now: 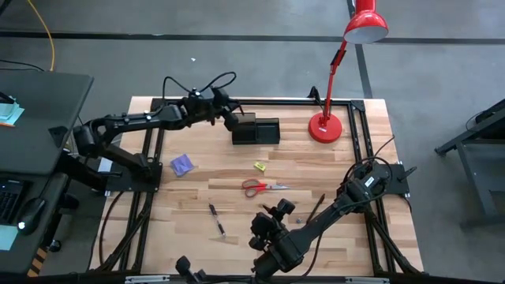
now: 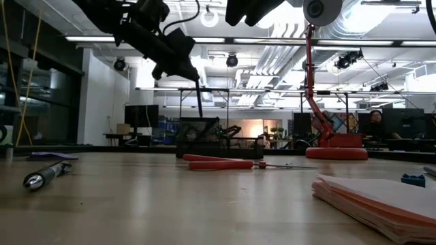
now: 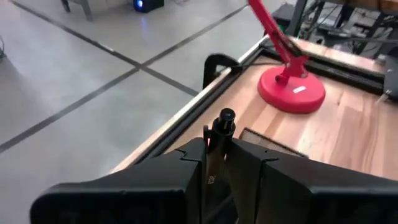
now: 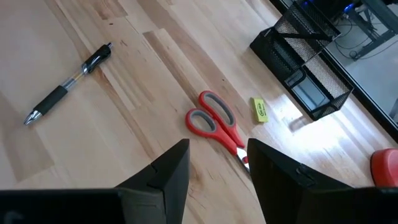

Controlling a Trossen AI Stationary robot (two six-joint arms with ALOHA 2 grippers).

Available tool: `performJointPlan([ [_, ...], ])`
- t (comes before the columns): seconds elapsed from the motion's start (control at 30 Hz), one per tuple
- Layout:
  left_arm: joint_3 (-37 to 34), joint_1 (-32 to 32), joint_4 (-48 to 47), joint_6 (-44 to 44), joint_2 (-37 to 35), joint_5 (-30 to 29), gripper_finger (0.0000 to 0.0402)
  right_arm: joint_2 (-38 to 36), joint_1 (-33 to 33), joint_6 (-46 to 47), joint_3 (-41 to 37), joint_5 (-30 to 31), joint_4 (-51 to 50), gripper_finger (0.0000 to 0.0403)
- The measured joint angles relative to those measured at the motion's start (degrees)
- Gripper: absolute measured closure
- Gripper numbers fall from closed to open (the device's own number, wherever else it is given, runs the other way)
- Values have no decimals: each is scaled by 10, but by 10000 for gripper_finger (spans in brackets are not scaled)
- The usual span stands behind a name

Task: Pick and place office supplies into organizer
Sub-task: Put the left black pen into the desk organizer, then put the black pen into the desk organizer

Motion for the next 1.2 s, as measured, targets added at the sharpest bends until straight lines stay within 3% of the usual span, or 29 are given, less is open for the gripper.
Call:
performJointPlan([
  [0.47, 0, 21, 17, -41, 71, 44, 354, 0, -1, -3, 0, 17, 0, 253],
  [0.87, -1, 33, 29, -58, 70, 46, 244, 2, -3, 1, 0, 16, 0, 256],
  [1.07, 0, 33, 34, -61, 64, 117, 221, 5, -3, 4, 0, 14, 0, 257],
  [1.2, -1, 19, 23, -74, 61, 202, 221, 5, -3, 4, 0, 15, 0, 256],
])
